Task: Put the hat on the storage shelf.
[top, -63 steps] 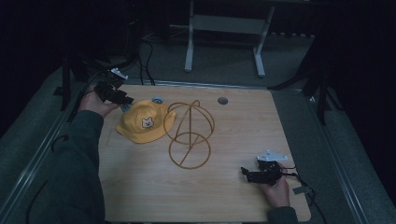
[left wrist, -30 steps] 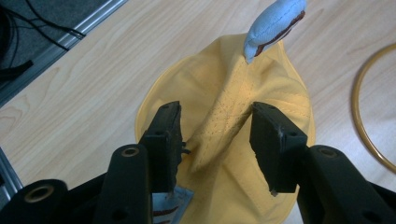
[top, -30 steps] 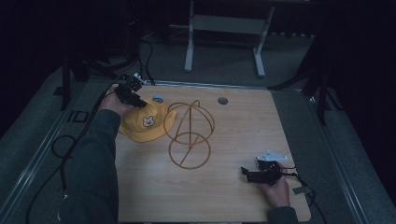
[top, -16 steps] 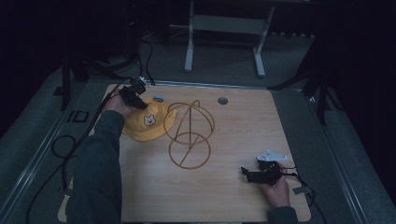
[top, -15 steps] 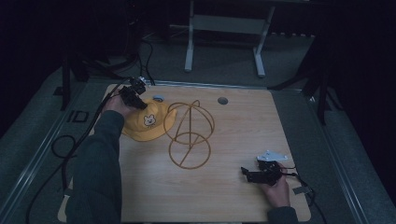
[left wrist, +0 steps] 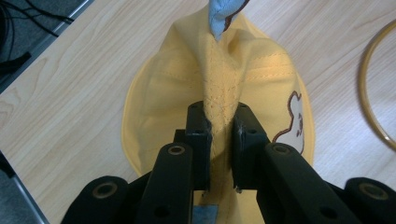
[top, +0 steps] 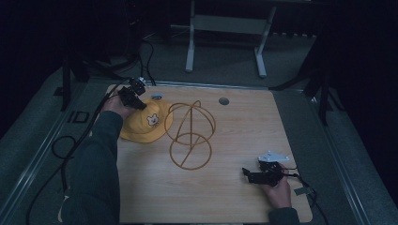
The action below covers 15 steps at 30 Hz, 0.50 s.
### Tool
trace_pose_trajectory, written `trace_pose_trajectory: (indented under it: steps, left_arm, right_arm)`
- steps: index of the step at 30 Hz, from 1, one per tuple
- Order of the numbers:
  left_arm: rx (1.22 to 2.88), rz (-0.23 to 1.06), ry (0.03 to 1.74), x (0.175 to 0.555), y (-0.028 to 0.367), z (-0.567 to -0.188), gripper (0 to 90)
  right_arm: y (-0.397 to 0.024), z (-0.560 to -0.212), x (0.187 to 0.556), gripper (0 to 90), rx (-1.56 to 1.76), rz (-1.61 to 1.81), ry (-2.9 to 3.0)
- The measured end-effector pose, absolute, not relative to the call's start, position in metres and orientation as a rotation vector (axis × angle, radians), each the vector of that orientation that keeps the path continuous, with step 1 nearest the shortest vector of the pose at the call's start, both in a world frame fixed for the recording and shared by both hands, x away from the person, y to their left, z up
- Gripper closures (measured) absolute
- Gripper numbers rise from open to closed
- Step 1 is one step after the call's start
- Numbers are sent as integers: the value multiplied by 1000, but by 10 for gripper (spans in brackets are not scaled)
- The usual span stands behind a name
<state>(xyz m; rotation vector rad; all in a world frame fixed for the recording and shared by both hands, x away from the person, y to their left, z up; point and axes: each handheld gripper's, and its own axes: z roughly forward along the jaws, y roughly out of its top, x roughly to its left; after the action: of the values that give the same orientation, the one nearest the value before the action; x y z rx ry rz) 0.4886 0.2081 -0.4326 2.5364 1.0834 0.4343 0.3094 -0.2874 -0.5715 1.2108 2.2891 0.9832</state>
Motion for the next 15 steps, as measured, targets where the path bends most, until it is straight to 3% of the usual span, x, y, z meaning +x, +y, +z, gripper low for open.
trace_pose_trajectory:
  steps: [15]
  left_arm:
    - [2466, 436, 1033, 467, 226, -403, 799]
  right_arm:
    - [-287, -572, 309, 156, 1210, 983, 2289]
